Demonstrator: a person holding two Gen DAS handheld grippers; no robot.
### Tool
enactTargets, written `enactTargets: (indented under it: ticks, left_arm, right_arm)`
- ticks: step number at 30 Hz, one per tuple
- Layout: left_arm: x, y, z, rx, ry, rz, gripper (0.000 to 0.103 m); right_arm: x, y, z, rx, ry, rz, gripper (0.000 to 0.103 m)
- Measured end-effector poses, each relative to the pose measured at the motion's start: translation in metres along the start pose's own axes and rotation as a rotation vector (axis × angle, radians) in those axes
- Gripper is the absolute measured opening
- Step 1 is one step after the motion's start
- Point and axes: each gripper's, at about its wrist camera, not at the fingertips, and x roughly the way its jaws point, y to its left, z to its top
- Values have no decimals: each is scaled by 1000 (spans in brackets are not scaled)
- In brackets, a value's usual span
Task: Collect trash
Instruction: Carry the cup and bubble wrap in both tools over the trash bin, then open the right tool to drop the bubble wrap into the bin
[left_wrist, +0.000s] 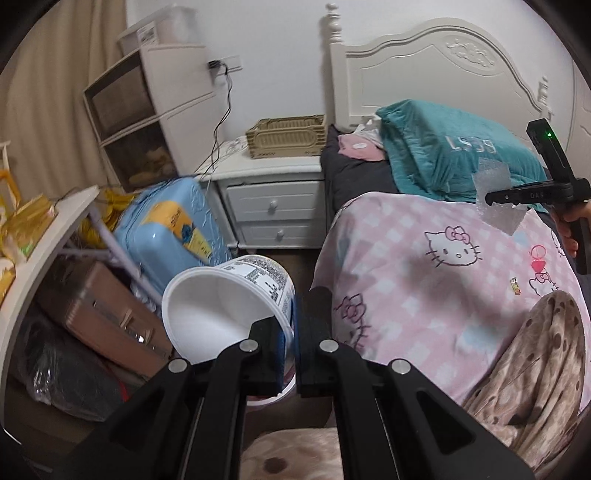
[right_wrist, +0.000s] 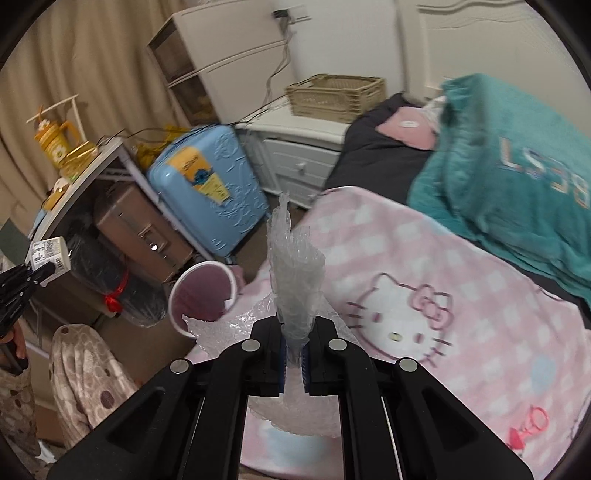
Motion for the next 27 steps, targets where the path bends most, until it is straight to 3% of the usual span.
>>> enactTargets:
  ticks: [13,27]
  left_arm:
    - [37,109,-50,-142,35,2,4]
    - [91,193,-108,-301,89,-21,4]
  right_arm:
    - [116,151,26,-172,138,143,5]
    - [270,249,30,-353,274,188,5]
